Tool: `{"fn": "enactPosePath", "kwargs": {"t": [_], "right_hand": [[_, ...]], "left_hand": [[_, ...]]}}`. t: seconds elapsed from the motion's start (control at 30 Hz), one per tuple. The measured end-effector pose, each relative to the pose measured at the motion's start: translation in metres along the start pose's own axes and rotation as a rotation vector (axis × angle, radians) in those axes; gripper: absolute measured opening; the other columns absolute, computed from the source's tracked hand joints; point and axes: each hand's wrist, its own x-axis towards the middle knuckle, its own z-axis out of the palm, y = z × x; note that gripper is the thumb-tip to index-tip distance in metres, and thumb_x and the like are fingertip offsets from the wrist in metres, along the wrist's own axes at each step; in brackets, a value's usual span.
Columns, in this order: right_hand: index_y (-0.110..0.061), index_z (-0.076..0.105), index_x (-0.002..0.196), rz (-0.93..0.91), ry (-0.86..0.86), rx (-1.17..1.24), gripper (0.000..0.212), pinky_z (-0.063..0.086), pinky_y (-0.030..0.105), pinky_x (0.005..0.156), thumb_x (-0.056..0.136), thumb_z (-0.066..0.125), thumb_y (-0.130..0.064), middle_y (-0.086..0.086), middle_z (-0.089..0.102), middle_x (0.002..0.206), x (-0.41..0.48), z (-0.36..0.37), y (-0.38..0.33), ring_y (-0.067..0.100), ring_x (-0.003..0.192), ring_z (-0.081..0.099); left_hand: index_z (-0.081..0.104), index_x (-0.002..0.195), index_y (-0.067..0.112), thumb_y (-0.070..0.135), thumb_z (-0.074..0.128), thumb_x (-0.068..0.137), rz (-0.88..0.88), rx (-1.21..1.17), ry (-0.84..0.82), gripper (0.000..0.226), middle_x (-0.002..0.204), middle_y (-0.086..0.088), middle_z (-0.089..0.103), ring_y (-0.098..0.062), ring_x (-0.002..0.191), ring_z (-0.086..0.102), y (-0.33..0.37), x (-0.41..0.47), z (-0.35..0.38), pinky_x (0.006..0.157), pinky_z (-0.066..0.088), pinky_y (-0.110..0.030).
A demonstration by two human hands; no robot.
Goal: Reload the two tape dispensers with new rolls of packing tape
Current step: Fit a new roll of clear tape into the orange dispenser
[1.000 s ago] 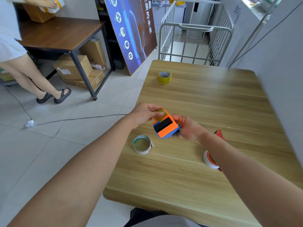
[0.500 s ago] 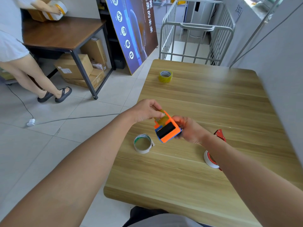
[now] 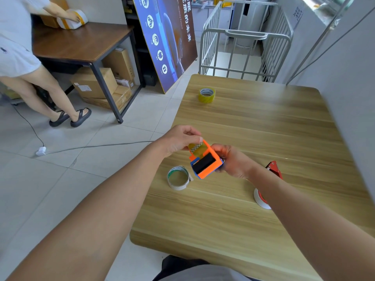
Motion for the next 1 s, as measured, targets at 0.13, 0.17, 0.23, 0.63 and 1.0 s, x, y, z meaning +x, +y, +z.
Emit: {"fn": "enactPosePath", "kwargs": {"t": [0.13, 0.17, 0.23, 0.63, 1.0], "right_hand": [[-0.023, 0.058, 0.079, 0.007, 0.005, 0.02, 0.054, 0.043, 0.016, 0.058, 0.072, 0.046, 0.029, -0.005, 0.057, 0.073, -0.001, 0.003, 0.0, 0.0, 0.063, 0.052], [-0.022, 0.058, 0.08, 0.015, 0.006, 0.025, 0.054, 0.043, 0.017, 0.059, 0.072, 0.045, 0.03, -0.005, 0.058, 0.074, -0.002, 0.003, 0.0, 0.001, 0.064, 0.052], [-0.014, 0.058, 0.083, 0.03, 0.012, 0.033, 0.048, 0.044, 0.016, 0.059, 0.072, 0.044, 0.03, -0.001, 0.058, 0.077, -0.002, 0.004, 0.0, 0.0, 0.063, 0.052], [0.012, 0.054, 0.104, 0.055, 0.198, 0.099, 0.033, 0.041, 0.007, 0.049, 0.078, 0.042, 0.028, 0.002, 0.05, 0.072, 0.003, 0.003, -0.002, -0.009, 0.049, 0.05], [-0.001, 0.056, 0.095, -0.017, 0.259, 0.134, 0.038, 0.041, 0.009, 0.052, 0.075, 0.044, 0.029, 0.002, 0.05, 0.072, 0.004, -0.001, -0.004, -0.004, 0.055, 0.048]], "left_hand": [[0.065, 0.101, 0.016, 0.017, 0.068, 0.082, 0.003, -0.01, -0.005, 0.019, 0.094, -0.001, 0.061, -0.014, 0.089, 0.061, -0.003, -0.003, -0.001, 0.087, 0.053, -0.032], [0.065, 0.1, 0.017, 0.017, 0.067, 0.083, 0.005, -0.007, -0.006, 0.017, 0.094, -0.001, 0.061, -0.014, 0.089, 0.061, -0.003, -0.004, -0.001, 0.087, 0.054, -0.032], [0.066, 0.099, 0.017, 0.012, 0.062, 0.085, 0.014, -0.004, 0.017, 0.016, 0.092, -0.001, 0.061, -0.014, 0.088, 0.061, -0.004, -0.005, -0.001, 0.086, 0.054, -0.03], [0.064, 0.117, 0.01, 0.016, 0.068, 0.083, 0.213, 0.279, 0.235, 0.035, 0.122, -0.005, 0.062, -0.012, 0.109, 0.057, -0.001, -0.002, 0.018, 0.093, 0.04, -0.02], [0.059, 0.122, 0.008, 0.015, 0.07, 0.081, 0.172, 0.147, 0.227, 0.043, 0.123, -0.009, 0.06, -0.017, 0.116, 0.054, 0.01, -0.002, 0.014, 0.098, 0.041, -0.026]]}}
